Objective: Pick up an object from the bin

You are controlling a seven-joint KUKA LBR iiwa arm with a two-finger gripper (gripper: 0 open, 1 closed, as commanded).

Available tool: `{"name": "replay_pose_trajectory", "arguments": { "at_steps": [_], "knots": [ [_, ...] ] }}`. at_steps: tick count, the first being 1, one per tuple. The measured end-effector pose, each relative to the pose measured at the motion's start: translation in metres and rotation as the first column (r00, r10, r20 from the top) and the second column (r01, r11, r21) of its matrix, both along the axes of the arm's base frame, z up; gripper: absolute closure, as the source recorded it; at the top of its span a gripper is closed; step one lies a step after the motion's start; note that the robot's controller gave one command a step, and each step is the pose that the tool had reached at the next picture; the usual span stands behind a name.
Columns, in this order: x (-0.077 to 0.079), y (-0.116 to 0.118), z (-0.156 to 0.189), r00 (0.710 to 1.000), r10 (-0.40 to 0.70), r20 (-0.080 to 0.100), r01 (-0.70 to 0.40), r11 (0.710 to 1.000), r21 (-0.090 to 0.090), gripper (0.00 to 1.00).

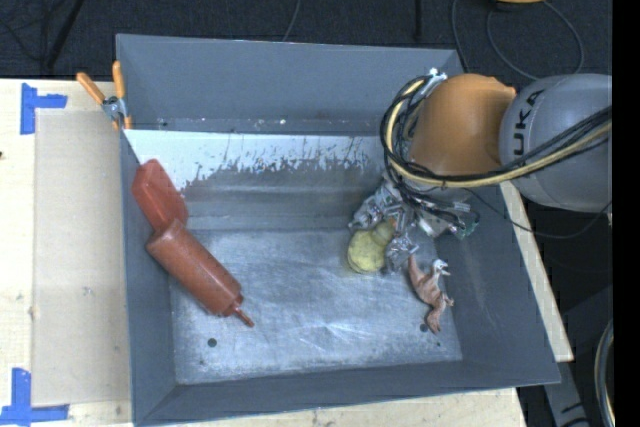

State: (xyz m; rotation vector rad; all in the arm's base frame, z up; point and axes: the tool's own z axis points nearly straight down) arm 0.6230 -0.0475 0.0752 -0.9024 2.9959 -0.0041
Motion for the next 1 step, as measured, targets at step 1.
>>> {"name": "replay_pose_trajectory", "arguments": {
  "at_steps": [1],
  "knots": [
    [0.0, -0.0002, 0.0, 1.0, -0.002, 0.0, 0.002, 1.0, 0.001, 1.0]
  ]
}}
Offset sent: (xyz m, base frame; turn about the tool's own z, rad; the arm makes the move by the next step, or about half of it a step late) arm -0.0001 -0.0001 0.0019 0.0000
